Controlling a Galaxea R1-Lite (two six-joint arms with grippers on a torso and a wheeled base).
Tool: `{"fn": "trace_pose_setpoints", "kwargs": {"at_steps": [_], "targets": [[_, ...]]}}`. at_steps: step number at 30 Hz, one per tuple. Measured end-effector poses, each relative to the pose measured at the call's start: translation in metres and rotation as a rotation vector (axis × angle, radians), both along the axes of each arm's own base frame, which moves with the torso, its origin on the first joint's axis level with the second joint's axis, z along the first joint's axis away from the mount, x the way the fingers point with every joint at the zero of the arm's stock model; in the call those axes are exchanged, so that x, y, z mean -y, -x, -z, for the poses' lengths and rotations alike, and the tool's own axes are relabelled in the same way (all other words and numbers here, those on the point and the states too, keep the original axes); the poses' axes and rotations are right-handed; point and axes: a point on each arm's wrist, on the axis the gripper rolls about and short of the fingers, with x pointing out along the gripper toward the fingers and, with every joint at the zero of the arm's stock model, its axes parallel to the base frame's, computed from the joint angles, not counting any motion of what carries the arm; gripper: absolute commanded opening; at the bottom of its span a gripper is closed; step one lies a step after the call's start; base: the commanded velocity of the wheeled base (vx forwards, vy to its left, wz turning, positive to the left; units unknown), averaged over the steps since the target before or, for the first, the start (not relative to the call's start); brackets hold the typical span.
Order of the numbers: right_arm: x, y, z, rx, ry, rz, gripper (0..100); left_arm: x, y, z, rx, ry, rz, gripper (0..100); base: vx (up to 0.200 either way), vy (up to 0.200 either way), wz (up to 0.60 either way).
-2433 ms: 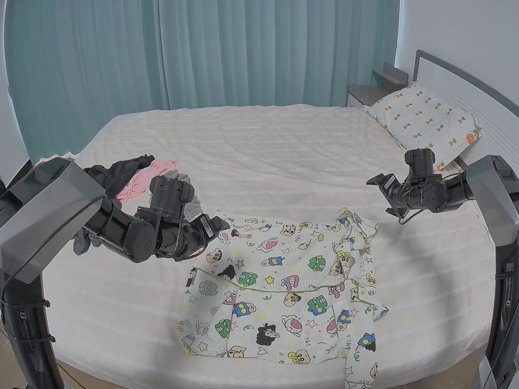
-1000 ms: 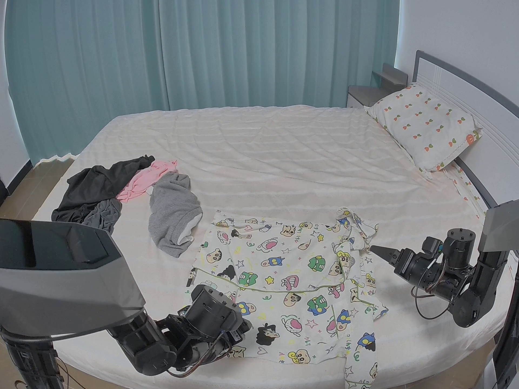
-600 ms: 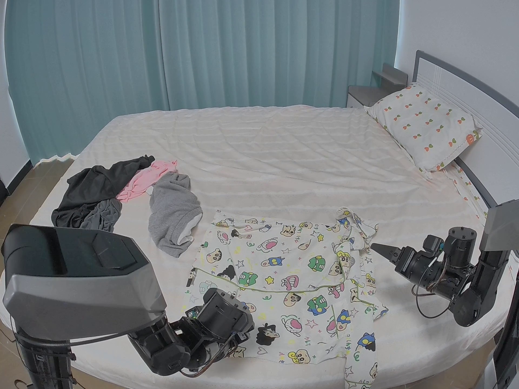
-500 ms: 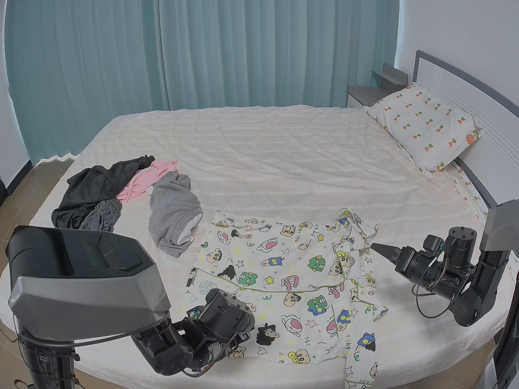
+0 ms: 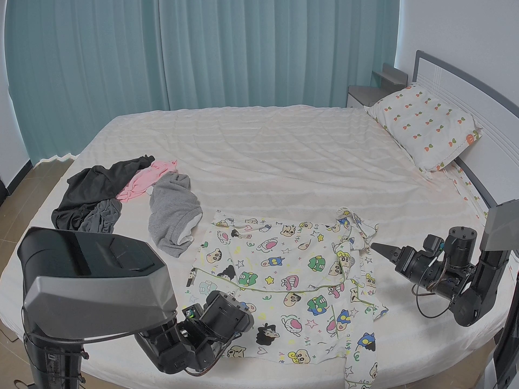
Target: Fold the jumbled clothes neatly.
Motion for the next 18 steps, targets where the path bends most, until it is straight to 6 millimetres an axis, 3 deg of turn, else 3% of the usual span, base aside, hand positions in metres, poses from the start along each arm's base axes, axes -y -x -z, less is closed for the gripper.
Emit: {"fn": "trace_pose_setpoints", "kwargs": {"at_steps": [11, 18], "targets": [[0.000, 0.001, -0.003, 0.008, -0.002, -0.002, 100, -0.018, -0.018, -0.024, 0.134, -0.008, 0.014, 0, 0.000, 0.000, 0.00], [-0.001, 0.002, -0.003, 0.006, -0.001, -0.002, 100, -0.037, -0.026, -0.027, 0.257, 0.017, 0.018, 0, 0.000, 0.000, 0.00]]}}
